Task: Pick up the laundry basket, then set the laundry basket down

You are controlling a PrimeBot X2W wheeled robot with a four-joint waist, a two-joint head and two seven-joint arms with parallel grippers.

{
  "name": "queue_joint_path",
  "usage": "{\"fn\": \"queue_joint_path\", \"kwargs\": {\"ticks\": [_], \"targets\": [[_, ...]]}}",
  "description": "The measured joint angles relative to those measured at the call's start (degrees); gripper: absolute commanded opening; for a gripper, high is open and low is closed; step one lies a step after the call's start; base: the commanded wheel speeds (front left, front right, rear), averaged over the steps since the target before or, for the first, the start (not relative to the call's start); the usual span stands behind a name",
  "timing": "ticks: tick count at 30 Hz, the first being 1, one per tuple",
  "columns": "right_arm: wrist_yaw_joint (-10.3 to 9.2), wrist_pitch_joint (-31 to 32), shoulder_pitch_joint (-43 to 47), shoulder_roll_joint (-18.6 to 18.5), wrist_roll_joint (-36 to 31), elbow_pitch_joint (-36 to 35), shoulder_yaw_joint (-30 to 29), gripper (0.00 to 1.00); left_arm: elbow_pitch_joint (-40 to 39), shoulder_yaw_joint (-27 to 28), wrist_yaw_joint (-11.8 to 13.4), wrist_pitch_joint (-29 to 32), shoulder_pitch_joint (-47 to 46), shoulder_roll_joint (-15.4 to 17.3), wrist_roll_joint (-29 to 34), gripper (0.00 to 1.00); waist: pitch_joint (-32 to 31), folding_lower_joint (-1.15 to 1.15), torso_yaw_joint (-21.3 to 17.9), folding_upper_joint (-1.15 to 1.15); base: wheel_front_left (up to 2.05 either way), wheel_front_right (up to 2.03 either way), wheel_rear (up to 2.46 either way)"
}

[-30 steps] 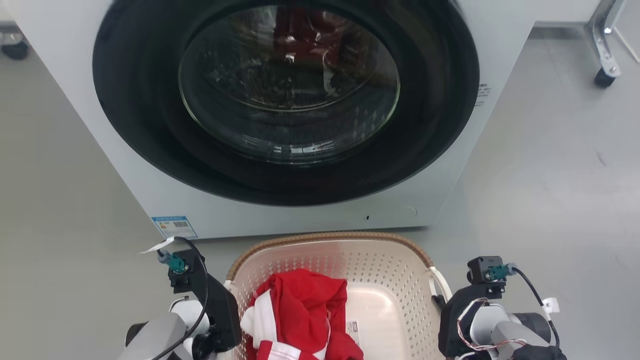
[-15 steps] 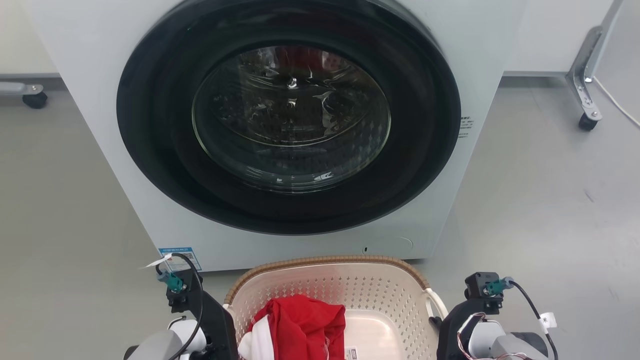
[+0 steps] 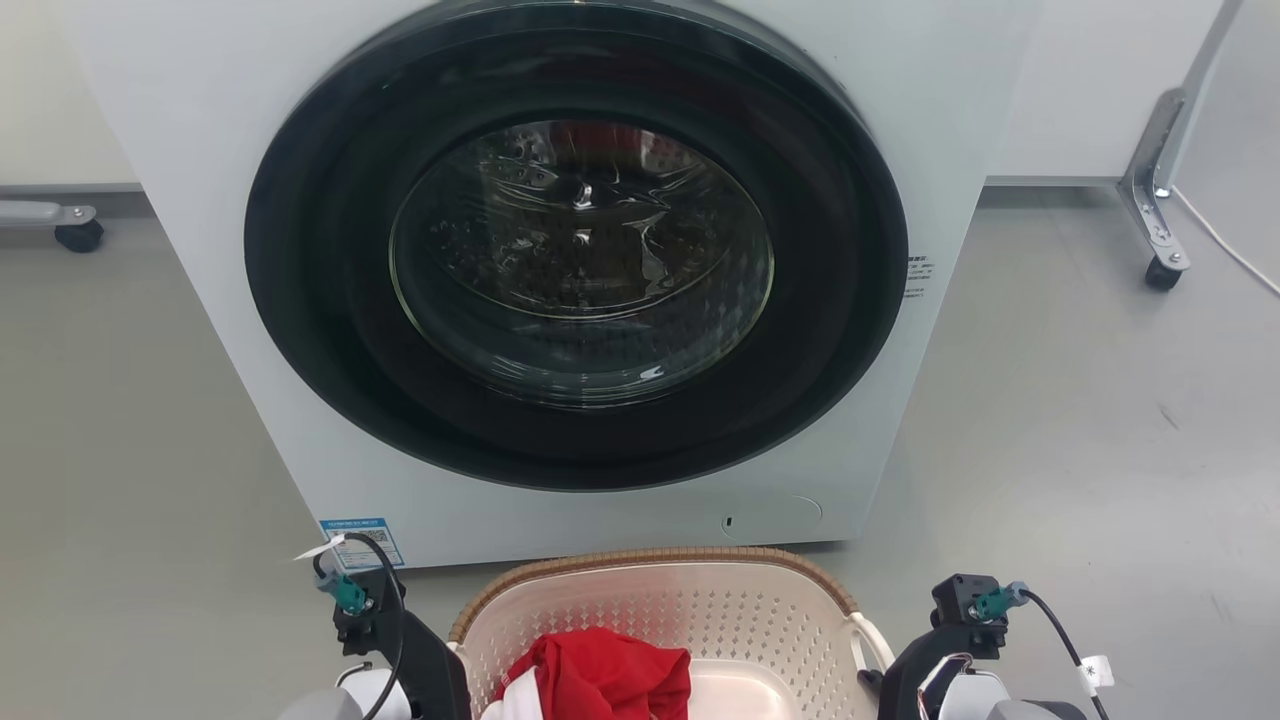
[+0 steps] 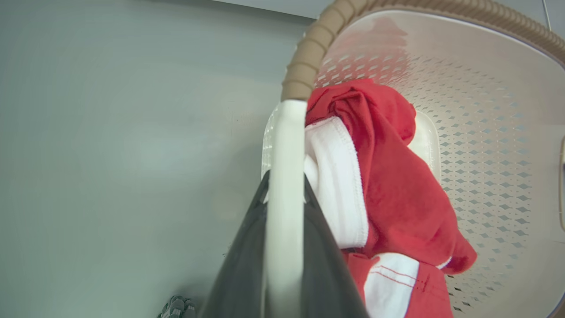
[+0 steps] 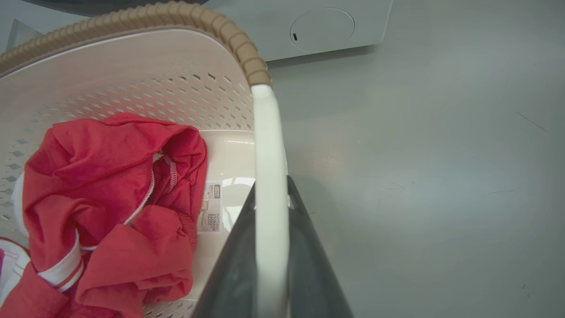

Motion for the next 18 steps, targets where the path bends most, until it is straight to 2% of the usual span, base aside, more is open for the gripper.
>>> {"fn": "queue_joint_path", "kwargs": {"ticks": [18], "targets": [[-0.01,1.0,0.1,0.1,2.6,-0.1,1.6,0.00,-0.3,-0.4,0.0,0.0,0.2,0.5,-1.8,0.00,-0.7,0.00,-0.1,0.00,0.00,0.00,0.00]]}}
